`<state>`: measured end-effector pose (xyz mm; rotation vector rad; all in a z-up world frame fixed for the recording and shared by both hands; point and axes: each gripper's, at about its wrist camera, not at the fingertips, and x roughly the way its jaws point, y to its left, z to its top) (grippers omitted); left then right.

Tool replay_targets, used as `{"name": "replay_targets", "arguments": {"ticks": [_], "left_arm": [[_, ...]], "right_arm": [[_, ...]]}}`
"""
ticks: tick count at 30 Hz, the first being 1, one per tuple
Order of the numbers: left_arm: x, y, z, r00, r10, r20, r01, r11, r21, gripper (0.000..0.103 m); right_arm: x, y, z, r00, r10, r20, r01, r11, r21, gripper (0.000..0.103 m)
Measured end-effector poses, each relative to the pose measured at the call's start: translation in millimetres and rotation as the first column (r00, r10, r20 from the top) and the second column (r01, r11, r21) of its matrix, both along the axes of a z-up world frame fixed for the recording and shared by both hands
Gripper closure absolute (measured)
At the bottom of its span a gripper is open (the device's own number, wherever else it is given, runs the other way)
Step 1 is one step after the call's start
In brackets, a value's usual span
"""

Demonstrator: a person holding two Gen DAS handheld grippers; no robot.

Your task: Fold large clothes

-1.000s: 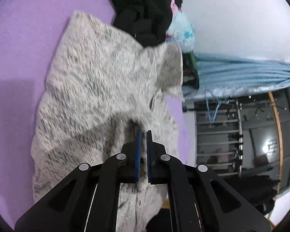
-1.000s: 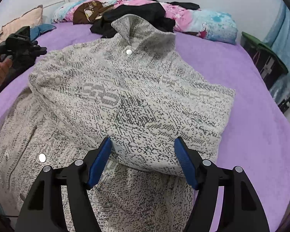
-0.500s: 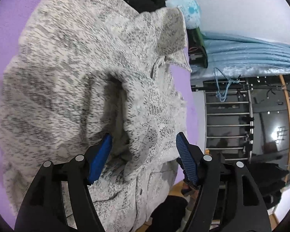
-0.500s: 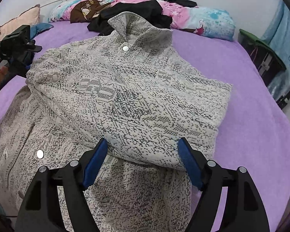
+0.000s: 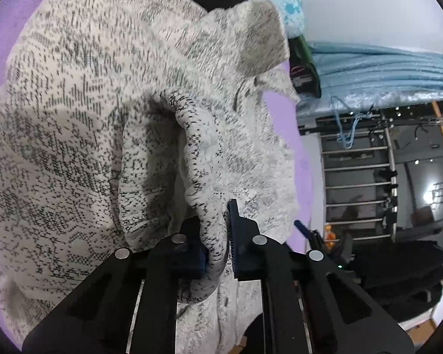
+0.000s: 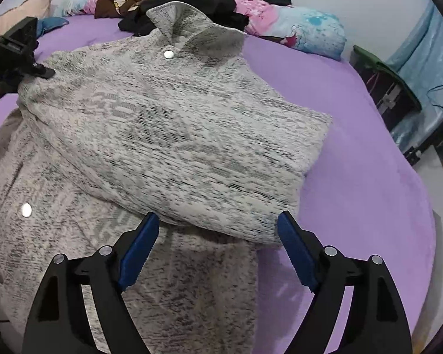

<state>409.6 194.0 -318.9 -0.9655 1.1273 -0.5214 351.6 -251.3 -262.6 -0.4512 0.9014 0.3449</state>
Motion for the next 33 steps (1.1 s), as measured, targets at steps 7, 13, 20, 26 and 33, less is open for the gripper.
{"name": "replay_targets", "arguments": {"ticks": [7, 13, 20, 26, 33], "left_arm": [[-4.5, 35.8, 27.2, 0.992, 0.098, 0.085, -0.093, 0.994, -0.066, 0.095], [-4.1, 49.1, 15.3, 0.994, 0.107, 0.038, -0.107, 0.994, -0.004, 0.094], [-4.7, 44.8, 14.8, 0.995, 0.093, -0.027, -0.090, 0.992, 0.086, 0.018], [-14.7, 48.9, 25.1, 0.995, 0.089, -0.047, -0.079, 0.980, 0.184, 0.011], [-27.6, 52.1, 36.5, 0.995, 0.102, -0.016, -0.099, 0.982, 0.159, 0.011]], "right_arm": [[13.0, -29.8, -3.4, 0.996, -0.088, 0.014, 0.087, 0.996, 0.016, 0.021], [19.1, -20.3, -13.6, 0.998, -0.054, 0.011, 0.054, 0.998, -0.011, 0.024], [36.9, -22.7, -28.6, 0.998, -0.035, -0.061, 0.039, 0.997, 0.060, 0.039], [46.2, -28.7, -29.6, 0.991, -0.039, -0.131, 0.065, 0.978, 0.198, 0.058], [39.4, -41.3, -14.9, 0.989, -0.088, -0.122, 0.120, 0.951, 0.287, 0.076]]}}
